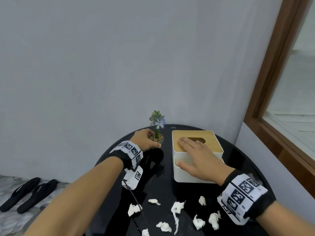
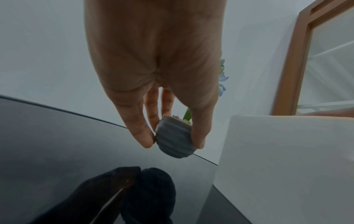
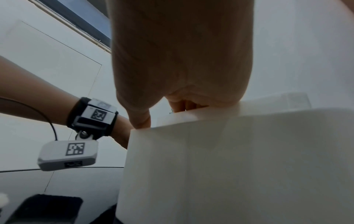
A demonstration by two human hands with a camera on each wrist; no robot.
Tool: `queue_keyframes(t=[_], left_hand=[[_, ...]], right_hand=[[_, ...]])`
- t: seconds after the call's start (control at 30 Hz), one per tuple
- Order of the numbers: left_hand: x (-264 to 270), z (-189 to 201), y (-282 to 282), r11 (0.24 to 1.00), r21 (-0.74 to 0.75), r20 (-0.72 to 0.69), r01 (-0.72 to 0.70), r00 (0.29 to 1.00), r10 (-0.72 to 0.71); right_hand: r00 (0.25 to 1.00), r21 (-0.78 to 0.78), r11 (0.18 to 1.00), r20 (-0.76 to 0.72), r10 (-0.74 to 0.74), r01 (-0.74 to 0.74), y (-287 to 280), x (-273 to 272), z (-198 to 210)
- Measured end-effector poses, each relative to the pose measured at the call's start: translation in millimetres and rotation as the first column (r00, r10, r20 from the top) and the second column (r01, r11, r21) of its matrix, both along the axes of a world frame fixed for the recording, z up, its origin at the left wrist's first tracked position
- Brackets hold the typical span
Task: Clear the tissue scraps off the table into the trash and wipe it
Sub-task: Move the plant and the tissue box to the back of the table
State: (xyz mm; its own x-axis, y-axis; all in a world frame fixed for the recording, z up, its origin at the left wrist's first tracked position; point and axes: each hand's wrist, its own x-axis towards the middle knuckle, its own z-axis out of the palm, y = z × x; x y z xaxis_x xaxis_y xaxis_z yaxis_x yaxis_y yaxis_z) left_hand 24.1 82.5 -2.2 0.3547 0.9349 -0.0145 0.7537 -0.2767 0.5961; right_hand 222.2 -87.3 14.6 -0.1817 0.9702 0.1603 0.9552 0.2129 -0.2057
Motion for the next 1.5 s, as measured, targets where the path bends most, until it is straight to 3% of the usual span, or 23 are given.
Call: queue_keyframes(t=[0.63,1.5], left_hand=[[31,-24,75,0.999,-0.032,0.074,-0.038,0.996,0.040],[32,-22,80,0.990,-0.111,0.163,-0.085,0.981,0.102]], right_hand=[[0.999,-0.001,1.000,0.047,-0.004,0.004,3,1,-3],[0.998,-0.006,1.000,0.059,-0.008,0.009,-1,-2,2]])
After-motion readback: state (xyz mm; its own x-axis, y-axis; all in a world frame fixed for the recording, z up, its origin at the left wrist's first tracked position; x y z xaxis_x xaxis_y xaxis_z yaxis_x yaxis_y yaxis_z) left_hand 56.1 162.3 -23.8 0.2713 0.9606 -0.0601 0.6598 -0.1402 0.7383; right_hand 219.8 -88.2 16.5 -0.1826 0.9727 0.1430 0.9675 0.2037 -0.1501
